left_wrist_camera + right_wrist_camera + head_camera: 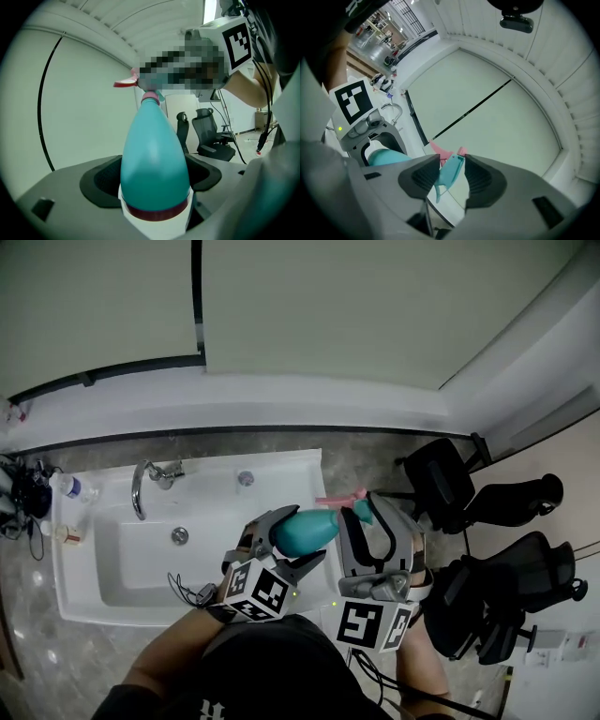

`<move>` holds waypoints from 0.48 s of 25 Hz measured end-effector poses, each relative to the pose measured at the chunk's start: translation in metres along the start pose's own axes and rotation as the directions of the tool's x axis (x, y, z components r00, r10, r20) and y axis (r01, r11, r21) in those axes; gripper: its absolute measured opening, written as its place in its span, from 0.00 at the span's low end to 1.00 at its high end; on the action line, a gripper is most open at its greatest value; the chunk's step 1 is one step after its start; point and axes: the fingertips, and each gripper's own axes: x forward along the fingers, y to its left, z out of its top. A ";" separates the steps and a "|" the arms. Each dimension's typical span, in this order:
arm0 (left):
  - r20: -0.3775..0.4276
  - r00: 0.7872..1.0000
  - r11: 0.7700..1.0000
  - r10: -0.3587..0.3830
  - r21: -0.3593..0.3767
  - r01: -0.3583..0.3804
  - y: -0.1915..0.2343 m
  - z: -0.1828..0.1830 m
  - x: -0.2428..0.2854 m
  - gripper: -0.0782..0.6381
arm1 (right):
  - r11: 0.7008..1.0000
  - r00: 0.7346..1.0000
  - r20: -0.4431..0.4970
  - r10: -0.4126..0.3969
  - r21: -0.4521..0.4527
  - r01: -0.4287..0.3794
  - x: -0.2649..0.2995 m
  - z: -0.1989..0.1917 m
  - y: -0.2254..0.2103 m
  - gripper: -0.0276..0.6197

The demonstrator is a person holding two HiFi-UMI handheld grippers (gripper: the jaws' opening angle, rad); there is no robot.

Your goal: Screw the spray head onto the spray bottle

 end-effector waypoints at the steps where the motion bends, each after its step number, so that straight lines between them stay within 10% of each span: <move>1: 0.004 1.000 1.000 0.002 0.002 -0.002 -0.001 0.001 -0.001 0.66 | 1.000 1.000 -0.003 -0.006 -0.014 0.006 -0.001 0.001 0.001 0.28; 12: 0.058 0.997 0.996 0.053 0.071 -0.057 -0.010 0.006 -0.004 0.66 | 0.994 0.992 -0.094 0.084 0.074 -0.077 -0.015 0.007 0.007 0.28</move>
